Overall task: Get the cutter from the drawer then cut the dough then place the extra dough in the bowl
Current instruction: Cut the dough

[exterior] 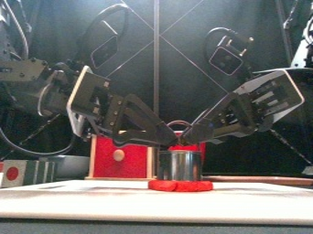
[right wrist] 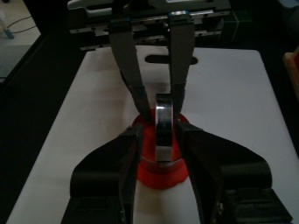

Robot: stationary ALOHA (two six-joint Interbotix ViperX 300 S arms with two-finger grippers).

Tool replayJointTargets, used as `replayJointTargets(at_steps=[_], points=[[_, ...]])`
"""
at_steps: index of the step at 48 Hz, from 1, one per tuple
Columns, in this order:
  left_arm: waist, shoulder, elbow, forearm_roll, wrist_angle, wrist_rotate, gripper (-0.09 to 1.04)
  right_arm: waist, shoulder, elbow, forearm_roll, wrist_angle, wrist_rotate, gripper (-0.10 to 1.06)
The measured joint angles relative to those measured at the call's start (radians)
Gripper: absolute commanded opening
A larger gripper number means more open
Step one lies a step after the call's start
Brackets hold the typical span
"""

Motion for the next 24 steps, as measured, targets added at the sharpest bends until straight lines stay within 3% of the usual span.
replayJointTargets(at_steps=[16,24], points=[[0.003,0.0,0.002,0.0,0.028,-0.002,0.62,0.0,0.005,0.005,0.0,0.002,-0.002,0.49],[0.006,0.0,0.0,0.002,0.051,-0.002,0.58,-0.002,0.005,0.009,0.0,0.002,0.0,0.47]])
